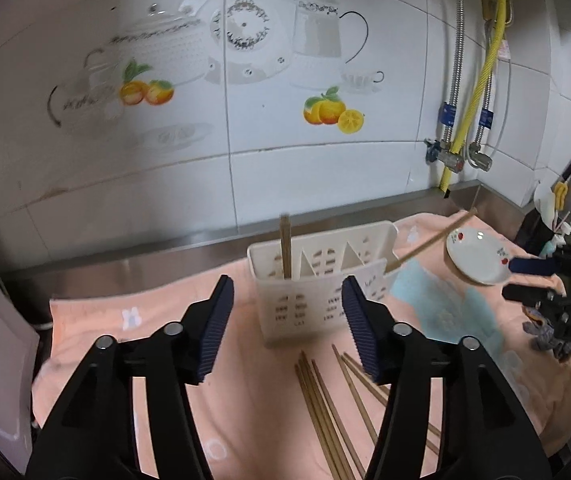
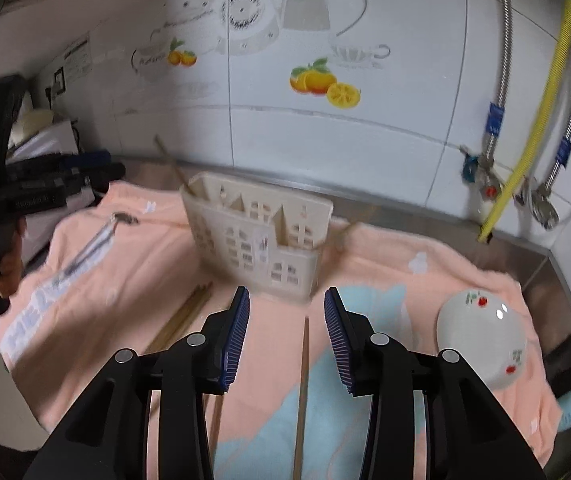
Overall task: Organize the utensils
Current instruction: 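Lower the chopsticks into the white holder and open both tools, then close the right tool on a loose chopstick while the left tool grasps another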
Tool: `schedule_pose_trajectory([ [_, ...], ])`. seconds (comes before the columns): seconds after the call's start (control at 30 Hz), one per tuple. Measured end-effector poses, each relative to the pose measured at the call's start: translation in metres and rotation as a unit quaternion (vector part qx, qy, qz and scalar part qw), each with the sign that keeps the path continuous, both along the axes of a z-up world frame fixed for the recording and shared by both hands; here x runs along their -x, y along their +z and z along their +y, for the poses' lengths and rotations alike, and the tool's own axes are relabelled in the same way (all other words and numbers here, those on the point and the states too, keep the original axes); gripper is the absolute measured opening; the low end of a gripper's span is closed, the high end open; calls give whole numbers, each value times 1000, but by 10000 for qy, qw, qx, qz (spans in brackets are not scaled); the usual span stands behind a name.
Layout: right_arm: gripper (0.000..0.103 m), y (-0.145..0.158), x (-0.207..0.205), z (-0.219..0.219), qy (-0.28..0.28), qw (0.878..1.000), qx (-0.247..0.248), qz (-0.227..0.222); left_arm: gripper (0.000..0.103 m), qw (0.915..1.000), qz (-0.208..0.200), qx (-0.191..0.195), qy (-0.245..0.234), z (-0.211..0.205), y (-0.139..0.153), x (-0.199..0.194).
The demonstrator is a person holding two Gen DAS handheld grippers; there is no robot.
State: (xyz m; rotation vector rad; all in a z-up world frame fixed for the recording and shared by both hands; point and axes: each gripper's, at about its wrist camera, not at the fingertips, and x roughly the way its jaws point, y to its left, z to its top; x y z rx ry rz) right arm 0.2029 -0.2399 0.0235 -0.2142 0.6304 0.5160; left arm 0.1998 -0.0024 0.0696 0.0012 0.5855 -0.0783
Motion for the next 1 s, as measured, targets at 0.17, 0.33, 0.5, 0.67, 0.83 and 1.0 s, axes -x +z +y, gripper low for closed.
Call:
schedule_pose_trajectory([
  [0.17,36,-36,25,-13,-97,9998,147,58,59,9999,98,81,7,-1,-20,25],
  [0.33,26,-74,41,-28,-233,9991,181,319,59,9996,221,152,38,-1,-42,47],
  [0.5,22,-108,50,-38,-366,9976,227,544,59,9987,412,268,93,0,-65,63],
  [0.67,17,-135,51,-42,-415,9958,279,770,59,9981,556,248,125,-2,-82,76],
  [0.83,15,-150,50,-41,-419,9948,321,872,59,9971,698,279,151,-1,-98,84],
  [1.0,14,-159,44,-37,-424,9940,452,896,61,9951,905,361,157,1,-116,92],
])
